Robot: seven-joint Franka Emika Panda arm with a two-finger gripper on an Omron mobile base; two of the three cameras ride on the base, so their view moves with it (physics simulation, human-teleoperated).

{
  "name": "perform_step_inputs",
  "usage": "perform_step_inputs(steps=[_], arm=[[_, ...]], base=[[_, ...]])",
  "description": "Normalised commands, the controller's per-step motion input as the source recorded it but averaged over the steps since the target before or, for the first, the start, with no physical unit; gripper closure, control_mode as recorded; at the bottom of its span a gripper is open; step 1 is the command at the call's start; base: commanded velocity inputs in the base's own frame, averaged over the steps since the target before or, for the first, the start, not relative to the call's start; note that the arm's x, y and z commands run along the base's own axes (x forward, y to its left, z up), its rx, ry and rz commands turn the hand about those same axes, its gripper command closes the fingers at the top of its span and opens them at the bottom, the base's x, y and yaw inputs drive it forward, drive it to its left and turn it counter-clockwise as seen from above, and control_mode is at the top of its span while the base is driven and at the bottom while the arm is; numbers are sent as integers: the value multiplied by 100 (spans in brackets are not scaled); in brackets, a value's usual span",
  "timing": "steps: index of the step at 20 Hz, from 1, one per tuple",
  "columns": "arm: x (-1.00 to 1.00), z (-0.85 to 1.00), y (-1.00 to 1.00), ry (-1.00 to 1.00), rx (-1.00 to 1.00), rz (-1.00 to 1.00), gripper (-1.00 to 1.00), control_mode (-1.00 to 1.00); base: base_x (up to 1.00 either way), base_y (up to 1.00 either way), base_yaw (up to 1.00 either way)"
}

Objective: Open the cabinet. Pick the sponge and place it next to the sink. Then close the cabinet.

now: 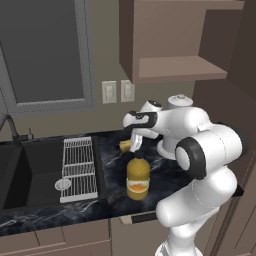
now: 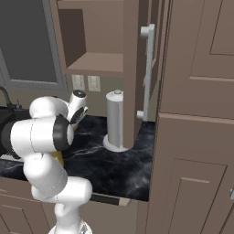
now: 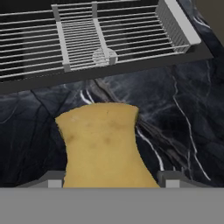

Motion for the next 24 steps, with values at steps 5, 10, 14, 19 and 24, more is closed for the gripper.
perform_step_inputs(steps=[5, 10, 14, 19, 24], arm=[[15, -15, 0, 0, 0, 0, 100, -100], [18, -10, 0, 0, 0, 0, 100, -100], [17, -5, 0, 0, 0, 0, 100, -100], [6, -8, 5, 0, 0, 1, 100, -100], [9, -12, 6, 0, 0, 3, 100, -100]], base=[[0, 0, 0], [0, 0, 0], [0, 0, 0], [0, 0, 0], [0, 0, 0]])
